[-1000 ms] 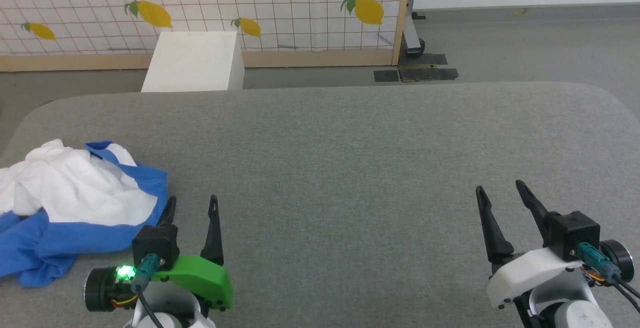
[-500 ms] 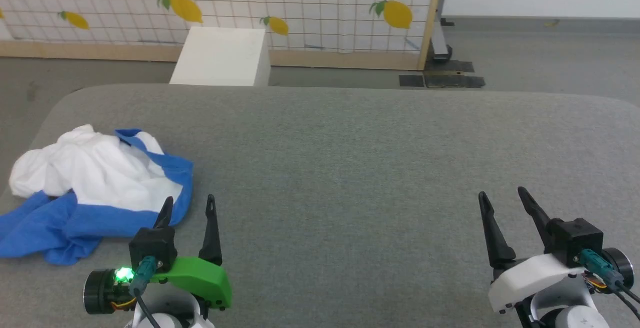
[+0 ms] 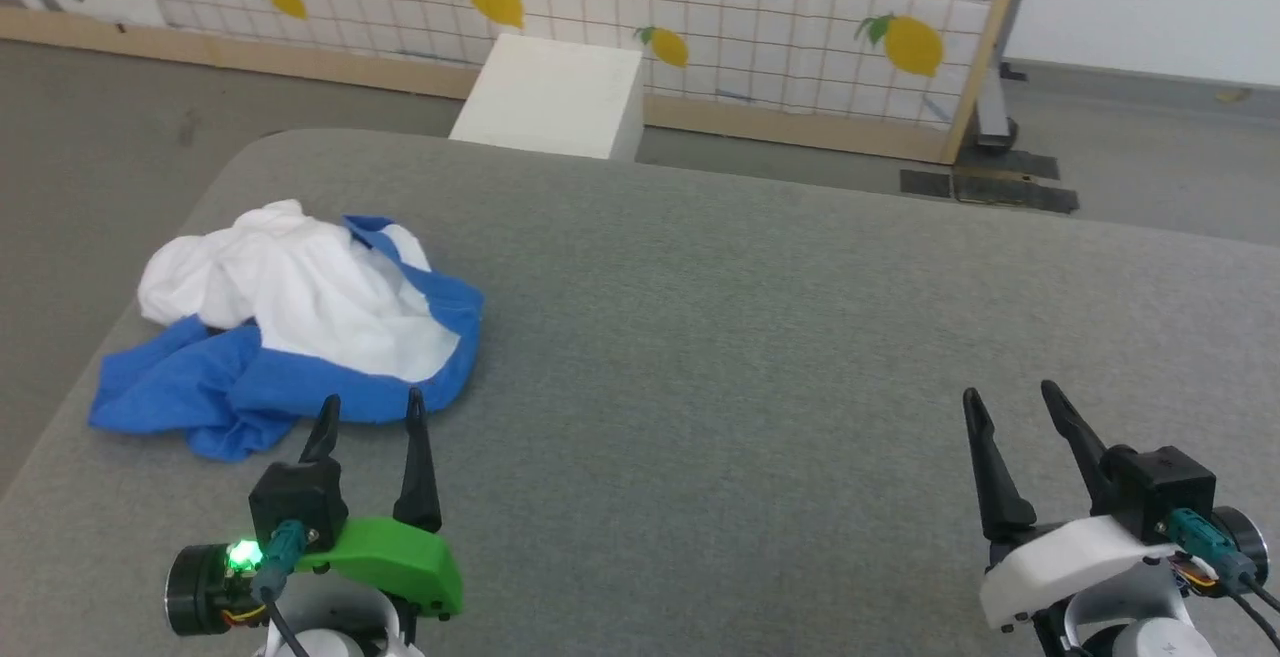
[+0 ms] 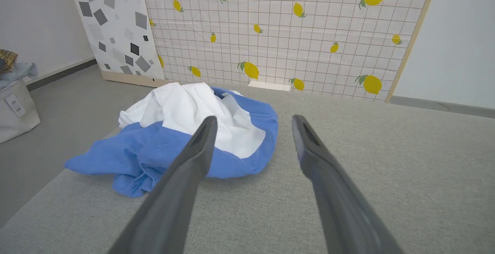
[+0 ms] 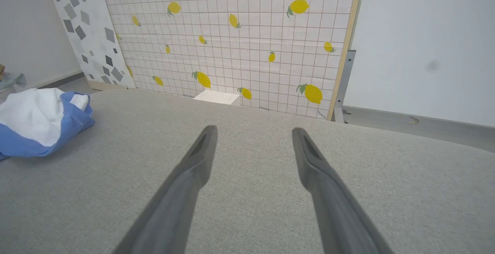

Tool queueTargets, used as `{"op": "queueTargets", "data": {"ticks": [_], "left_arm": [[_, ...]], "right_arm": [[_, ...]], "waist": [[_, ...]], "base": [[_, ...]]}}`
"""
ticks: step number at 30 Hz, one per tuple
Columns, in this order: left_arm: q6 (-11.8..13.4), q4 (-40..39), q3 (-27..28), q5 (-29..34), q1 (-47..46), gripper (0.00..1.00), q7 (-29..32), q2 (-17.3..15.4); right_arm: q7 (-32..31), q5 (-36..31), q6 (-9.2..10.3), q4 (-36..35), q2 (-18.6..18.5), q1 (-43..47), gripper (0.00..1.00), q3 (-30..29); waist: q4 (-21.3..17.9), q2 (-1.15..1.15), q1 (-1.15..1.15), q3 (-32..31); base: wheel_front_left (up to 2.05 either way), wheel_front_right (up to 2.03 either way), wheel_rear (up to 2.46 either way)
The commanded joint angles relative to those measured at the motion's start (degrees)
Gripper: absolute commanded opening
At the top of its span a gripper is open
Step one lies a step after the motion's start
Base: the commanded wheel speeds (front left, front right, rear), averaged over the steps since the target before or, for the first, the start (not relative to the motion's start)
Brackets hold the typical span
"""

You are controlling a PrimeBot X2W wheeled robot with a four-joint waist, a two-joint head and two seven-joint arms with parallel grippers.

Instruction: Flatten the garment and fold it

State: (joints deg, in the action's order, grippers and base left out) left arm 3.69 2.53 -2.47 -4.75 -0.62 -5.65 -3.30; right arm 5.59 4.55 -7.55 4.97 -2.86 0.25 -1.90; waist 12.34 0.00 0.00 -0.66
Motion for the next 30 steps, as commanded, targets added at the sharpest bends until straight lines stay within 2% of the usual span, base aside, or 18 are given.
{"op": "queueTargets", "data": {"ticks": [1, 30], "left_arm": [[0.53, 0.17, -0.14, -0.43, 0.83, 1.0, -0.64, -0.26], [2.78, 1.76, -1.01, -2.82, 2.06, 1.0, -4.05, -0.49]], "right_arm": [[0.65, 0.54, 0.03, 0.42, -0.01, 0.89, 1.0, -0.11], [4.09, 3.58, 0.04, 4.39, -0.01, 1.65, 1.0, 0.06]], "waist": [[1.79, 0.0, 0.0, -0.08], [12.44, 0.0, 0.0, -1.45]], "base": [[0.0, 0.0, 0.0], [0.0, 0.0, 0.0]]}}
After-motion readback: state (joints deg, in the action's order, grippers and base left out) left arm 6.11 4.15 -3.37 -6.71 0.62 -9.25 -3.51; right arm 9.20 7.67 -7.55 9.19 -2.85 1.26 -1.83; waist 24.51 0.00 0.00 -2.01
